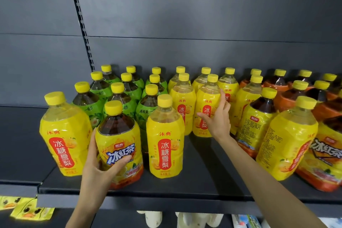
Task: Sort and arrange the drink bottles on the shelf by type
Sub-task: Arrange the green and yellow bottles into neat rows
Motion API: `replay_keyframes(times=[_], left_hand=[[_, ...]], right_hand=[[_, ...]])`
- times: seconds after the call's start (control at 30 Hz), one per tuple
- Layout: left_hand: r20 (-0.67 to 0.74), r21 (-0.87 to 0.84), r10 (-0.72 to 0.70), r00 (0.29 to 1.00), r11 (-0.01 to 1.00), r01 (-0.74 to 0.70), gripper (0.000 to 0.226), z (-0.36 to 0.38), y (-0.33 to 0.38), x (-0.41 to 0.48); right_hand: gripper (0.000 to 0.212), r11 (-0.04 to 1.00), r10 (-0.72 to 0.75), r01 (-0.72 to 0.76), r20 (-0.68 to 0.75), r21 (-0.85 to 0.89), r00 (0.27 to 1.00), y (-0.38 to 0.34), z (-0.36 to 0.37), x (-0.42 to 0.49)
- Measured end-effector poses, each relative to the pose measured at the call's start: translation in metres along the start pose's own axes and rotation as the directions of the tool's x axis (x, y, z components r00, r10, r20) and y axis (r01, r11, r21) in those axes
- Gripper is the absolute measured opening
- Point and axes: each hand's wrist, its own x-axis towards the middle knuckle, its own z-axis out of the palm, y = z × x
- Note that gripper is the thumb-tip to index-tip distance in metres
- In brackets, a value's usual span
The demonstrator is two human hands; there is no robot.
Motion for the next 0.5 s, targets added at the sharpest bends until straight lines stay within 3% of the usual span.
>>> replay_keyframes(times=[0.27, 0.33, 0.43, 0.5], left_hand=[[0.020, 0.013, 0.001, 1.000, 1.000, -0.001, 0.107, -0.001, -0.001, -0.001], [-0.004, 0.009, 0.001, 1.000, 1.000, -0.001, 0.100, 0.000, 0.001, -0.002], [-0.035, 0.025, -0.006, 0.999, 1.000, 0.007, 0.085, 0.001, -0.001, -0.003], [-0.059, 0.076, 0.006, 0.998, 0.997, -0.001, 0.088, -0.001, -0.004, -0.004]], right_hand=[[0.110, 0.999, 0.016, -0.015, 0.035, -0.032, 0.999, 0.000, 0.002, 0.007], [0.108, 0.999, 0.042, -0.041, 0.074, -0.009, 0.996, -0.003, -0.002, 0.007], [0.093, 0.996, 0.049, -0.047, 0.024, -0.080, 0.999, -0.014, -0.011, -0.007], [0.073, 0.996, -0.089, 0.090, -0.051, 0.017, 0.995, -0.027, -0.018, -0.031]])
